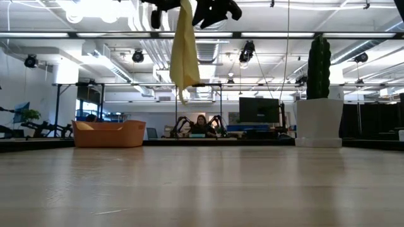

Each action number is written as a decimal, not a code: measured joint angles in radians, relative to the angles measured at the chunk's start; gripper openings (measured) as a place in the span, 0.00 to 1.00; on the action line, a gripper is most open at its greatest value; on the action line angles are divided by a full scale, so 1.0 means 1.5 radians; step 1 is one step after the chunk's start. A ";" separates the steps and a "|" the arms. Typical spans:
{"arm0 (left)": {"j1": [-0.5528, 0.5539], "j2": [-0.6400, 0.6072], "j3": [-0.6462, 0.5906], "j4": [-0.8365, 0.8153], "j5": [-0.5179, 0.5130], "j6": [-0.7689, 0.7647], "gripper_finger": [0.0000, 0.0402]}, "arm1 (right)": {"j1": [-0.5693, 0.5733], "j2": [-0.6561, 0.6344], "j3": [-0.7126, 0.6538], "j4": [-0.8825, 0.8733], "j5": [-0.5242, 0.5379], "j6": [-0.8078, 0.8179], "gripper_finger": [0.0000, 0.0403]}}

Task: Roll microfiber towels into tight, uniform cylinder then place into a basket
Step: Fold the yellow towel

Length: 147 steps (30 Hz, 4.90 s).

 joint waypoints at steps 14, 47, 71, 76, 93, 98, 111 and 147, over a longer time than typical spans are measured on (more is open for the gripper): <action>0.000 -0.030 0.024 -0.006 0.019 0.001 0.00 | -0.002 0.040 -0.004 0.138 0.048 -0.021 0.56; 0.000 -0.116 0.022 -0.044 0.078 0.036 0.00 | -0.004 0.055 -0.020 0.028 0.192 0.148 0.54; 0.000 -0.119 0.022 -0.040 0.070 -0.027 0.00 | -0.014 0.051 -0.020 0.031 0.093 0.089 0.29; 0.000 -0.119 0.022 -0.039 0.069 -0.034 0.00 | -0.014 0.051 -0.020 0.031 0.086 0.087 0.23; 0.000 -0.120 0.022 -0.039 0.069 -0.011 0.00 | -0.014 -0.025 -0.001 -0.016 0.031 0.041 0.02; 0.002 -0.120 0.020 -0.040 0.104 0.048 0.00 | -0.030 -0.062 0.033 -0.069 -0.123 0.039 0.02; 0.002 -0.119 -0.003 -0.159 0.164 0.144 0.00 | -0.049 -0.067 0.166 -0.243 -0.338 0.102 0.02; -0.045 -0.105 -0.332 -0.033 0.474 0.329 0.32 | -0.062 -0.062 0.189 -0.552 -0.625 0.128 0.02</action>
